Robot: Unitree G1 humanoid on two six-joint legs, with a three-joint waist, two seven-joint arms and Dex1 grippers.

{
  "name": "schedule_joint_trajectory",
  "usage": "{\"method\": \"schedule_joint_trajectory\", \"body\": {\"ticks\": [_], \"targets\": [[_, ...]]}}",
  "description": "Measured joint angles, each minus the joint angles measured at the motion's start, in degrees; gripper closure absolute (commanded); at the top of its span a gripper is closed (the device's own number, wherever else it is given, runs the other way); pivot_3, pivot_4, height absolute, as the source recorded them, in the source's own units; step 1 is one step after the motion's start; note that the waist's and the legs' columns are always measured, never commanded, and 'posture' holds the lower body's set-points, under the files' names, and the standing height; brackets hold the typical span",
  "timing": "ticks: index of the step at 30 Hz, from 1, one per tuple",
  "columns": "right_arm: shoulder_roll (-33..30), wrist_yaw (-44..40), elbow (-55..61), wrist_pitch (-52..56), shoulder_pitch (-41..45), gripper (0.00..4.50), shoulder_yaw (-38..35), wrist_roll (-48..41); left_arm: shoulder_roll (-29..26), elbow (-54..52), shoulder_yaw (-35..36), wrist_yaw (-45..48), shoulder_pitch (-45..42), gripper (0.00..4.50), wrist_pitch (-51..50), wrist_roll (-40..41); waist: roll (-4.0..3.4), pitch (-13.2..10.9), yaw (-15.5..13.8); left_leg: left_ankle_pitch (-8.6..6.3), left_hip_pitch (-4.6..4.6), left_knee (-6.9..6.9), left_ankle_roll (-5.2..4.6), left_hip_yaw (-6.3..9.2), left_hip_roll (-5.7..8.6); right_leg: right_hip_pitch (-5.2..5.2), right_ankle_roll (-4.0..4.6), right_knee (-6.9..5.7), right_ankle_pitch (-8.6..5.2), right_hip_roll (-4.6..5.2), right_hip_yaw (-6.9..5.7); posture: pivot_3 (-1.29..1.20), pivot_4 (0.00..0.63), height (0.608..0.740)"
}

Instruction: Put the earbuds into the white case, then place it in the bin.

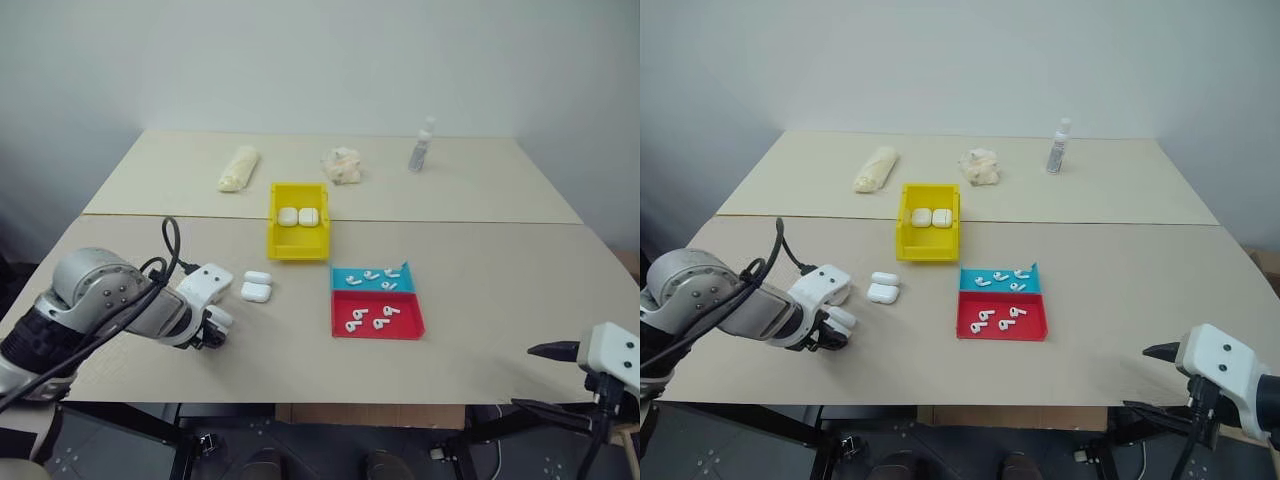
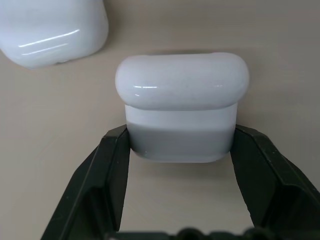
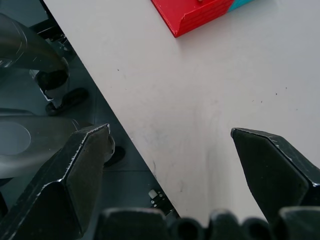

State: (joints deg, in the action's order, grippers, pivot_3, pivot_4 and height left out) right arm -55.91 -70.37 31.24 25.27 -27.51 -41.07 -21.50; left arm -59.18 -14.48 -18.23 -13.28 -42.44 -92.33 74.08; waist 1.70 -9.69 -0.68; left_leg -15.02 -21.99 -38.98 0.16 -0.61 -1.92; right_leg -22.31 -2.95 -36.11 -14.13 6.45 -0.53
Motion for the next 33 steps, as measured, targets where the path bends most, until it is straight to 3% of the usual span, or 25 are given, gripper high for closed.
{"method": "schedule_joint_trajectory", "body": {"ticks": [5, 8, 12, 16, 18, 24, 30, 33], "targets": [[-4.73, -0.74, 0.41, 2.08, 3.91, 0.0, -0.08, -1.06, -3.7, -10.8, 5.93, 8.79, 1.91, 1.76, 3.53, -2.64, 0.0, -0.01, 0.37, 0.01, 0.0, 0.02, 0.01, -0.02, -0.02, -0.03, 0.0, -0.01, 0.0, -0.02, 0.01, 0.0, 0.15, 0.74], [-9.14, -1.02, 1.54, 5.62, 6.87, 0.0, 0.25, -2.35, -5.73, -19.43, 12.46, 20.27, 13.22, 1.76, 18.8, -10.76, -0.1, 0.01, 0.5, 0.02, 0.06, 0.07, 0.03, -0.12, -0.03, -0.03, 0.05, 0.04, 0.01, 0.0, 0.08, 0.0, 0.15, 0.74], [-15.98, 0.27, 2.66, 9.14, 13.24, 0.0, 5.48, -2.41, 2.9, -19.11, 15.71, 34.03, 31.79, 1.76, 50.32, -28.95, -0.19, 0.05, 0.14, 0.05, 0.03, 0.03, 0.08, -0.17, -0.07, -0.04, 0.37, 0.09, -0.02, -0.02, 0.01, 0.0, 0.15, 0.74], [-25.84, 2.7, 4.86, 18.22, 25.56, 0.0, 17.3, -7.73, 14.29, -12.69, 17.95, 41.33, 37.96, 1.76, 73.23, -39.88, -0.32, 0.07, -0.23, 0.05, -0.09, -0.01, 0.07, -0.19, -0.06, -0.06, 0.58, 0.15, -0.09, 0.05, 0.0, 0.0, 0.15, 0.74], [-27.77, 3.58, 6.48, 21.0, 33.74, 0.0, 24.46, -10.39, 18.22, -8.68, 18.11, 45.74, 39.34, 1.76, 81.21, -42.3, -0.24, 0.06, -0.31, 0.03, -0.18, -0.02, 0.04, -0.13, -0.1, -0.13, 0.22, 0.22, 0.11, 0.01, -0.1, 0.0, 0.15, 0.74], [-23.29, 2.48, 9.27, 24.55, 57.77, 0.0, 48.49, -8.26, 31.08, 10.67, 17.13, 61.04, 37.21, 1.76, 104.85, -46.96, -0.26, 0.06, -0.02, 0.03, -0.5, -0.22, 0.02, -0.11, -0.04, -0.41, 0.03, 0.17, 0.23, 0.03, -0.07, 0.0, 0.15, 0.74], [-10.65, 1.12, 7.18, 29.68, 76.29, 0.0, 70.09, 2.63, 35.87, 20.39, 16.04, 71.32, 35.62, 1.76, 112.78, -47.05, -0.28, 0.1, 0.92, 0.04, -0.67, -0.28, 0.01, -0.09, -0.06, -0.78, 0.01, -0.13, 0.25, 0.0, 0.0, 0.0, 0.15, 0.74], [-6.02, 0.67, 3.46, 30.32, 80.34, 0.17, 78.32, 8.31, 38.35, 22.04, 15.76, 72.91, 35.4, 1.76, 113.92, -47.02, -0.28, 0.1, 1.1, 0.04, -0.9, -0.35, 0.0, -0.03, -0.04, -0.91, -0.01, -0.13, 0.26, 0.01, -0.06, 0.0, 0.15, 0.74]]}}
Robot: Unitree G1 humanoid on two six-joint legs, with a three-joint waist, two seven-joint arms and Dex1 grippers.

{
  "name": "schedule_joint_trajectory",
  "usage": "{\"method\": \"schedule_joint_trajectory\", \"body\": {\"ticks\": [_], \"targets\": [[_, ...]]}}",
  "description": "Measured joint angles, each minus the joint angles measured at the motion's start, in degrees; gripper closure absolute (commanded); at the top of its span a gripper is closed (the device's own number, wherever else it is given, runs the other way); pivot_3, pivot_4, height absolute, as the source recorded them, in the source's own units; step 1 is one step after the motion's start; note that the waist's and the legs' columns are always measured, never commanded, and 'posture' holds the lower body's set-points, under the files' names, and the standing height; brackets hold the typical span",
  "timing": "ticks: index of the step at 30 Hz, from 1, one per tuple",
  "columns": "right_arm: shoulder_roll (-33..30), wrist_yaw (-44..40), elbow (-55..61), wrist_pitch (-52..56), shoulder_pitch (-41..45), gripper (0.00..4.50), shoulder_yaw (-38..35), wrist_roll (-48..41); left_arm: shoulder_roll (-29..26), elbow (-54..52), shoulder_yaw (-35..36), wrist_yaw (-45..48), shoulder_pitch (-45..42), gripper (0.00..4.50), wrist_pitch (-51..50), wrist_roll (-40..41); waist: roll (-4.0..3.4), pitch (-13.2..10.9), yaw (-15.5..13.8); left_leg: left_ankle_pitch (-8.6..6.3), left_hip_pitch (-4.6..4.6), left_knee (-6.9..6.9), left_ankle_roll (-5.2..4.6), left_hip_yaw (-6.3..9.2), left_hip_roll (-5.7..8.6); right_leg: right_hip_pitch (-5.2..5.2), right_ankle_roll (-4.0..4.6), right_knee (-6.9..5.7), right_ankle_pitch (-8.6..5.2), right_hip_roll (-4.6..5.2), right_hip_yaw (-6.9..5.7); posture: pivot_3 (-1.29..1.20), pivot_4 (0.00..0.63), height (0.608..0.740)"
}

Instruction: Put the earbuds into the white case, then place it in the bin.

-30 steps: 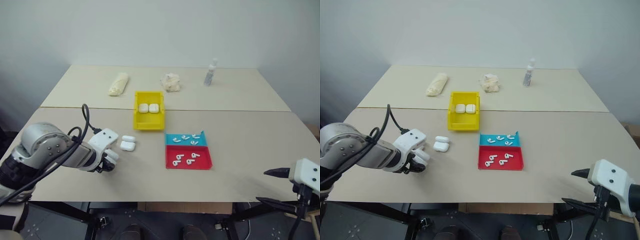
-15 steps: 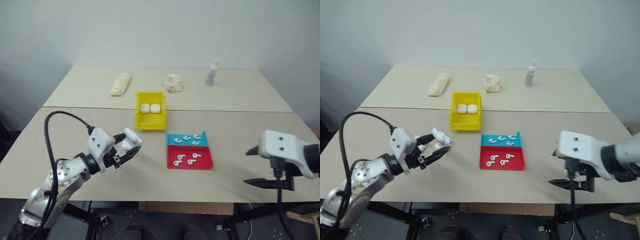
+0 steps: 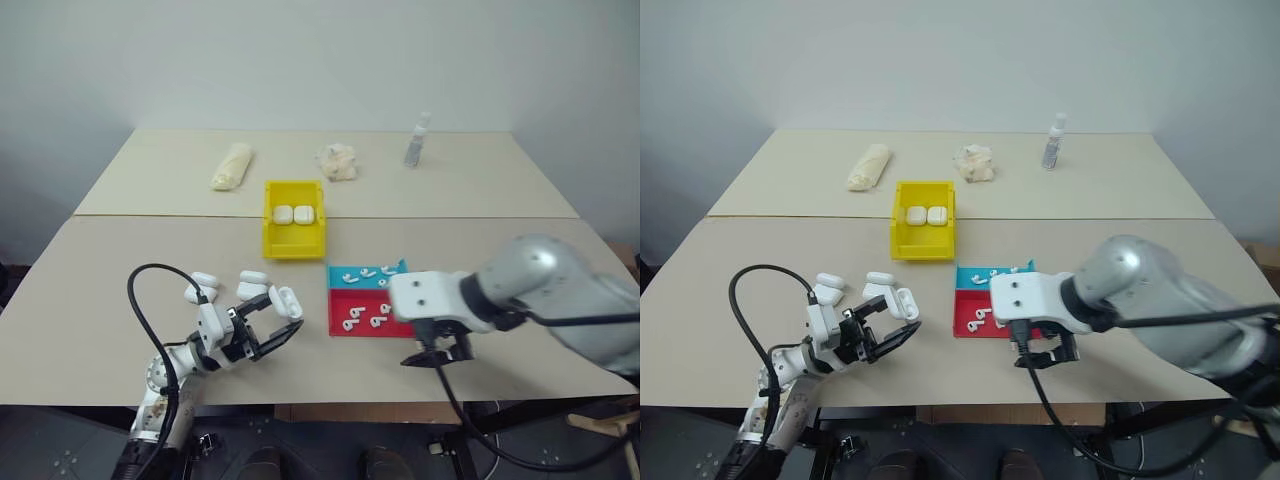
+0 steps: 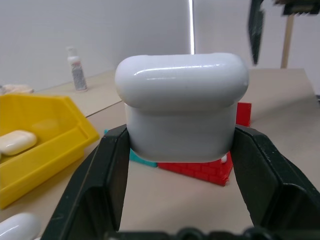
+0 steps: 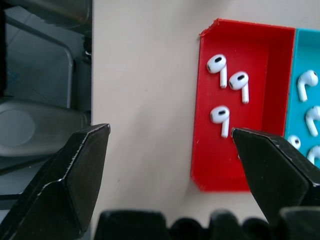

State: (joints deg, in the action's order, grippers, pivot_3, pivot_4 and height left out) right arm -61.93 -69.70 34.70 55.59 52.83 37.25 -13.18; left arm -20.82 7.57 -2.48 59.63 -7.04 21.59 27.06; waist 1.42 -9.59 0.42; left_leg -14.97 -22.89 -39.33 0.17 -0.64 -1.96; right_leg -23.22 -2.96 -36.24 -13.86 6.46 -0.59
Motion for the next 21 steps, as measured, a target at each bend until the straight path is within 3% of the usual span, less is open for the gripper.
{"method": "schedule_joint_trajectory", "body": {"ticks": [2, 4, 7, 9, 12, 21], "targets": [[2.24, -0.53, -2.95, -0.03, 2.24, 0.54, 4.68, 3.76, 0.22, 0.33, 0.18, 0.4, 0.43, 1.76, 0.88, -0.16, 0.0, 0.0, -0.01, 0.0, -0.05, -0.03, 0.0, 0.01, 0.0, -0.06, -0.01, -0.01, 0.02, 0.0, -0.02, 0.0, 0.15, 0.74], [3.5, -1.08, -4.76, -0.2, 3.58, 1.2, 7.05, 6.52, 0.2, 0.24, 0.4, 0.49, 1.06, 1.76, 1.16, -0.49, -0.01, 0.0, 0.0, 0.0, -0.05, -0.03, -0.01, 0.01, 0.0, -0.06, -0.01, -0.01, 0.02, 0.0, -0.02, 0.0, 0.15, 0.74], [6.73, -1.07, -7.96, -0.32, 5.6, 1.2, 9.67, 10.68, 0.1, -0.18, 0.5, 0.21, 2.93, 1.76, 1.22, -1.29, -0.01, 0.0, 0.26, 0.0, -0.01, -0.04, -0.01, 0.02, -0.01, -0.05, -0.01, -0.09, 0.02, -0.01, -0.02, 0.0, 0.15, 0.74], [7.53, -1.52, -9.84, -1.13, 5.79, 1.51, 10.92, 12.73, 0.1, -1.03, 0.54, -0.37, 3.79, 1.76, 1.22, -2.08, -0.01, 0.0, 0.27, 0.0, 0.01, -0.04, 0.0, 0.04, -0.01, -0.05, -0.01, -0.15, 0.02, -0.01, -0.03, 0.0, 0.15, 0.74], [8.81, -2.75, -12.06, -3.79, 5.79, 2.37, 11.68, 14.82, 0.2, -2.91, 0.62, -1.79, 4.92, 1.76, 1.18, -2.56, -0.02, 0.0, 0.24, 0.0, 0.0, -0.04, 0.0, 0.03, 0.0, -0.05, -0.01, -0.14, 0.02, 0.0, -0.03, 0.0, 0.15, 0.74], [14.23, -4.41, -19.21, -11.11, 5.79, 2.37, 11.98, 21.5, 0.27, -7.6, 0.39, -6.17, 7.71, 1.76, -1.48, -4.51, -0.02, 0.01, 0.3, 0.0, 0.03, -0.04, 0.0, 0.04, -0.01, -0.05, -0.01, -0.18, 0.02, -0.02, -0.03, 0.0, 0.15, 0.74]]}}
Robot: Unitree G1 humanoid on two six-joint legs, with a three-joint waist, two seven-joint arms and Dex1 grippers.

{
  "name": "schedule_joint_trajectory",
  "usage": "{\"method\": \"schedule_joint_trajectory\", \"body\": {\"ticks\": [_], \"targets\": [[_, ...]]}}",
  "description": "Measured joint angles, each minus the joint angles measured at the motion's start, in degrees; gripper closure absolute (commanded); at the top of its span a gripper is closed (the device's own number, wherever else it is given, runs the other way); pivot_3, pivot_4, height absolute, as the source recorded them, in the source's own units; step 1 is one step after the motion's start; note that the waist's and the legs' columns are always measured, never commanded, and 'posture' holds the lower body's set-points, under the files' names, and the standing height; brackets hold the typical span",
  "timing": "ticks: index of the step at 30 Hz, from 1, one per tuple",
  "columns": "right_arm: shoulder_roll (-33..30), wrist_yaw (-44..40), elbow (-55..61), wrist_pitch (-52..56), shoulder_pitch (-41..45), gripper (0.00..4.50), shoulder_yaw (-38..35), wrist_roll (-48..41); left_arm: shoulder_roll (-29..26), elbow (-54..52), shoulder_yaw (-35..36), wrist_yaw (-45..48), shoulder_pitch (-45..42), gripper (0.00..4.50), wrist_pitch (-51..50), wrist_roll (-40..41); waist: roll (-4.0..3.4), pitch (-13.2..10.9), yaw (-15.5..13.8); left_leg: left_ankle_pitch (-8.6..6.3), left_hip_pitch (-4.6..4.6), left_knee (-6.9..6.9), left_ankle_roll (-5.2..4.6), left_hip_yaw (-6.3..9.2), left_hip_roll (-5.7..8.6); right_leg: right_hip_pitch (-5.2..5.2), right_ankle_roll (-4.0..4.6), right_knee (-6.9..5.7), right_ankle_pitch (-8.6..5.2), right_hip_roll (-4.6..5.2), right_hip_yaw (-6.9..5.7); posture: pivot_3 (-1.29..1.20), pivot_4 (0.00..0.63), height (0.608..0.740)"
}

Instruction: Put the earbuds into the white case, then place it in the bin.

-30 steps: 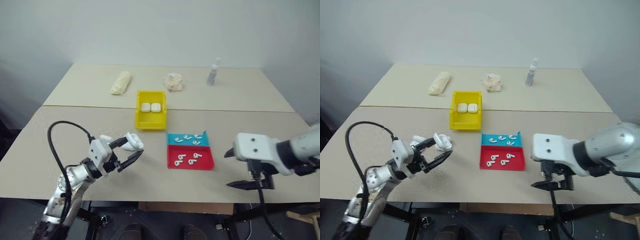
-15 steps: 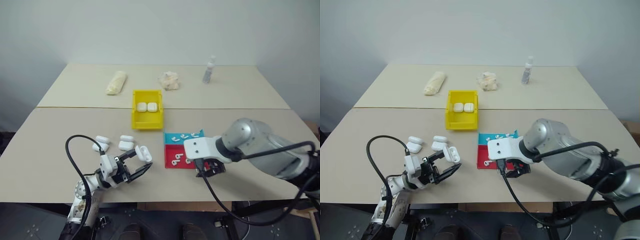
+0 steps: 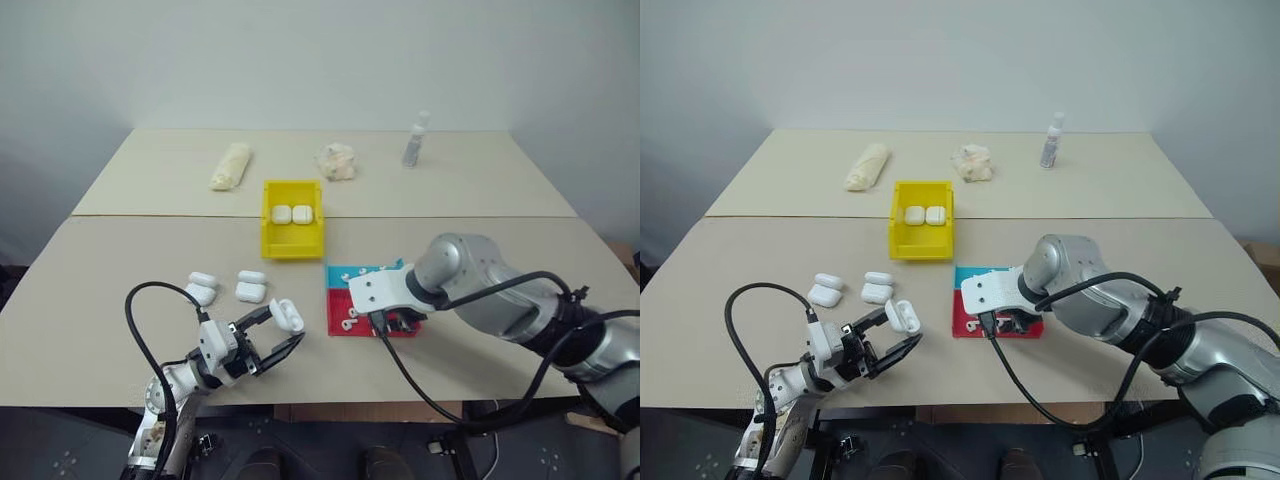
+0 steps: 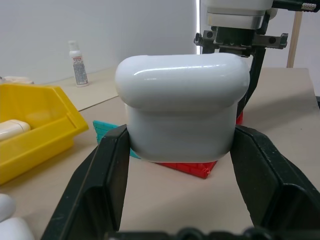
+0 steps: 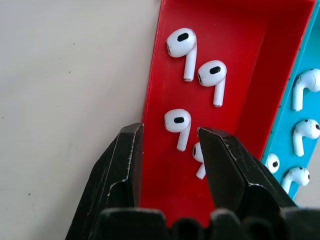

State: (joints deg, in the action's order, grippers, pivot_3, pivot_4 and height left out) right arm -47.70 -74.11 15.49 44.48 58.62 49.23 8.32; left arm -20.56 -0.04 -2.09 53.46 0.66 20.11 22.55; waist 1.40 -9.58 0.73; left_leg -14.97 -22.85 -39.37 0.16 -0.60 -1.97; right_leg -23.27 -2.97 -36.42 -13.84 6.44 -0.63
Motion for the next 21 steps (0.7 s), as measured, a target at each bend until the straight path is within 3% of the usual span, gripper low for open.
{"method": "schedule_joint_trajectory", "body": {"ticks": [21], "targets": [[4.46, -2.97, -8.63, -10.03, -3.13, 2.37, -0.79, 7.92, -0.09, -7.06, -0.08, -5.78, 4.64, 1.76, -4.13, -1.82, 0.0, 0.0, -0.01, 0.0, 0.02, 0.0, 0.0, 0.0, 0.0, 0.0, 0.01, -0.06, -0.01, 0.0, 0.0, 0.0, 0.15, 0.74]]}}
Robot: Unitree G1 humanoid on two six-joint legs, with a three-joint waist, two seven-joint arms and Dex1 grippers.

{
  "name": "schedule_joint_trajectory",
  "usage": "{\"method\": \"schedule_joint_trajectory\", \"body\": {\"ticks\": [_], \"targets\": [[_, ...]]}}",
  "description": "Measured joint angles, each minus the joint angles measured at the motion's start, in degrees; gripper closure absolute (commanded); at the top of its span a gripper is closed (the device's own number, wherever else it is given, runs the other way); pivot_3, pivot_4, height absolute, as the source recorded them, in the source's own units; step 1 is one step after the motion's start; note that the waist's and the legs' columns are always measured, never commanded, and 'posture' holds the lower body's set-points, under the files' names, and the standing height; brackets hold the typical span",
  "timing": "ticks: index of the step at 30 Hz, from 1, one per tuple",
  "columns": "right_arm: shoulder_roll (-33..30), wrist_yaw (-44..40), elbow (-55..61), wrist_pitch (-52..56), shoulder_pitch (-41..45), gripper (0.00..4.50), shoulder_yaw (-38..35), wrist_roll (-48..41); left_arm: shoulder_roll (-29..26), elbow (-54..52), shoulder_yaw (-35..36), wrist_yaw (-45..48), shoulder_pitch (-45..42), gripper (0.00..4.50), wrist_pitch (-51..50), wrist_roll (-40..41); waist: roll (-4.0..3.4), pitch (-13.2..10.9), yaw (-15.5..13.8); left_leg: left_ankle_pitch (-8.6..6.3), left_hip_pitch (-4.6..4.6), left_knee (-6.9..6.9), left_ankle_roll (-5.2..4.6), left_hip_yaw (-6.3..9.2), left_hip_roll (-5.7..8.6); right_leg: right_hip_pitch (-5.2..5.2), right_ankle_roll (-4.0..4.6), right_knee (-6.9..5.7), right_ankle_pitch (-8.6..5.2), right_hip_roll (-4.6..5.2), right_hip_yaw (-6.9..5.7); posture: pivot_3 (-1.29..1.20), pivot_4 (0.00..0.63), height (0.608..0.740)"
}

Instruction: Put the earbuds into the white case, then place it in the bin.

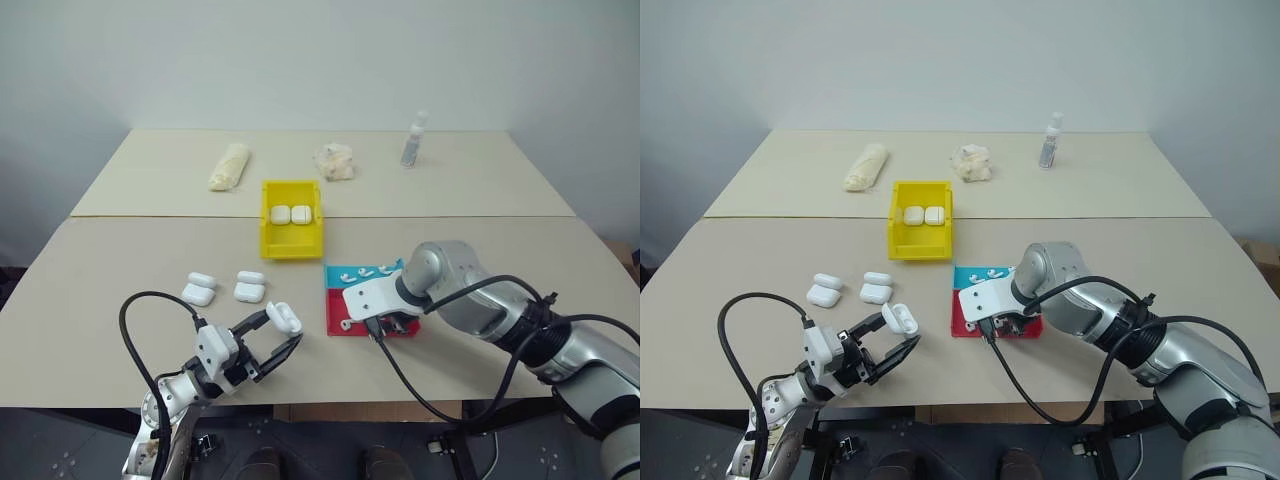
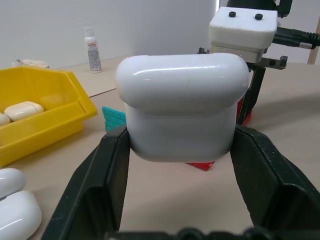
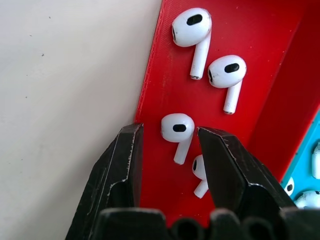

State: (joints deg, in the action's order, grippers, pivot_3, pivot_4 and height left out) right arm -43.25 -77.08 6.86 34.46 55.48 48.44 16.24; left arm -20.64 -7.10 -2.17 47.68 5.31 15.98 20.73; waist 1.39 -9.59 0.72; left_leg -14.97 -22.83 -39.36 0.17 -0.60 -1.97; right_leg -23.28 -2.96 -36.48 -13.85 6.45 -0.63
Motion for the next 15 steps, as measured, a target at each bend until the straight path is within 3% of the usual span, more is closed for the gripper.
{"method": "schedule_joint_trajectory", "body": {"ticks": [15], "targets": [[1.29, -0.69, -1.58, -3.21, -1.77, 2.37, -2.62, 2.54, -0.06, -1.05, -0.1, -1.91, 1.15, 1.76, -2.27, -0.43, 0.0, 0.0, 0.0, 0.0, 0.02, 0.0, 0.0, 0.0, 0.0, 0.01, 0.0, -0.03, 0.0, 0.0, 0.0, 0.0, 0.15, 0.74]]}}
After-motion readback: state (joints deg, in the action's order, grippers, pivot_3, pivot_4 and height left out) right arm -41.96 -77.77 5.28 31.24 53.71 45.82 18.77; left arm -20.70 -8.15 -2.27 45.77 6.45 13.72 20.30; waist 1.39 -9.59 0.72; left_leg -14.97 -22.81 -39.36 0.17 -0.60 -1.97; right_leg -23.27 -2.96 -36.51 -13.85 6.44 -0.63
